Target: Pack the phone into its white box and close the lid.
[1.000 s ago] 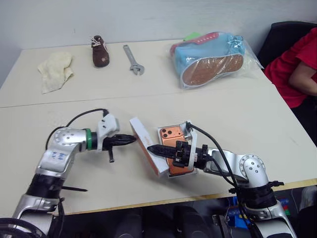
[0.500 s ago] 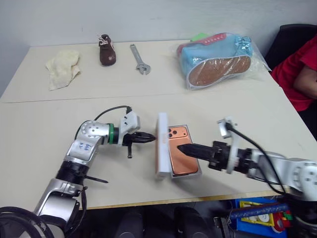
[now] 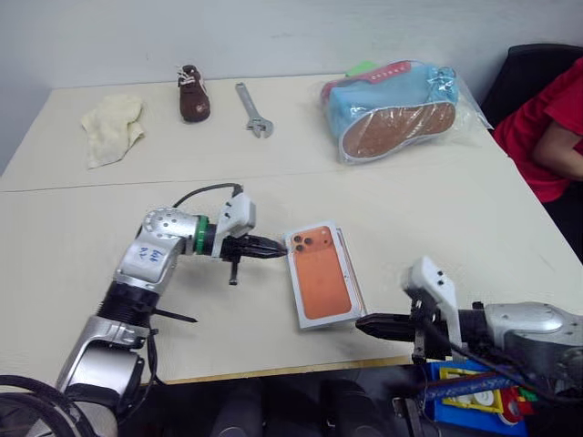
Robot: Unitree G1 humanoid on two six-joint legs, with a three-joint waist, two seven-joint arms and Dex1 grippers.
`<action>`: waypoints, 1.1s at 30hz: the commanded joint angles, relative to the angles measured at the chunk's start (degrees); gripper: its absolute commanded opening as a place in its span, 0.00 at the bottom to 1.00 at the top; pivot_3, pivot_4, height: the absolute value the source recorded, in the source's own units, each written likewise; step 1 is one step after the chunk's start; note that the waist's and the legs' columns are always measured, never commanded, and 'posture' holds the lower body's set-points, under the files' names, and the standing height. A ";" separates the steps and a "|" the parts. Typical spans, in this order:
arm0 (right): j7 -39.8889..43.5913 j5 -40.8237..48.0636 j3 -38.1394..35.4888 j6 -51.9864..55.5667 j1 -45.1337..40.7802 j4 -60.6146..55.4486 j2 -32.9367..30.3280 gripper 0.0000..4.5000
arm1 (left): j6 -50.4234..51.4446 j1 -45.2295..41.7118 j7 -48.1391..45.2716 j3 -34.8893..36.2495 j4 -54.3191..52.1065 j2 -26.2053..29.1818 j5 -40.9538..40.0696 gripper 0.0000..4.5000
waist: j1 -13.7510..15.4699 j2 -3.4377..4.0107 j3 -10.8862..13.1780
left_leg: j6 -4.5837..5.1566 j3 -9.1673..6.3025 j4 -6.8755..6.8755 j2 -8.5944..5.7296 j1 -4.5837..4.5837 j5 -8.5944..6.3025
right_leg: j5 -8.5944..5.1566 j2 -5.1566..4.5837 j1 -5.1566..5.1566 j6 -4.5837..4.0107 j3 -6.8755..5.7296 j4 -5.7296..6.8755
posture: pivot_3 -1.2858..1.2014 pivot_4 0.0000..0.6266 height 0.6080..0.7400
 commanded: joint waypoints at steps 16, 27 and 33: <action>8.66 -27.68 11.04 -13.31 4.08 6.59 6.72 0.00 | -13.96 -12.28 1.04 -5.45 22.68 -14.33 10.71 0.00 | 0.98 -0.12 0.06 | -0.03 0.02 0.17 -0.12 -0.11 0.01 | 0.03 0.03 -0.06 0.07 -0.08 0.11 | 0.52 0.24 1.00; 14.84 -18.23 -0.23 -11.55 6.57 5.57 7.30 0.00 | -7.23 -12.75 -8.70 -3.13 17.81 -11.62 6.15 0.00 | 0.84 -0.13 0.06 | -0.05 0.03 0.31 -0.12 -0.05 0.02 | 0.05 0.05 -0.01 0.09 -0.06 0.29 | 0.52 0.24 1.00; 7.53 -20.64 -1.74 -9.14 0.16 9.79 10.87 0.00 | -0.31 -16.14 -6.38 -2.12 18.49 -15.63 4.52 0.00 | 1.13 -0.18 0.08 | -0.06 -0.03 0.48 -0.09 -0.03 0.03 | 0.05 0.04 0.05 0.10 -0.06 0.37 | 0.52 0.24 1.00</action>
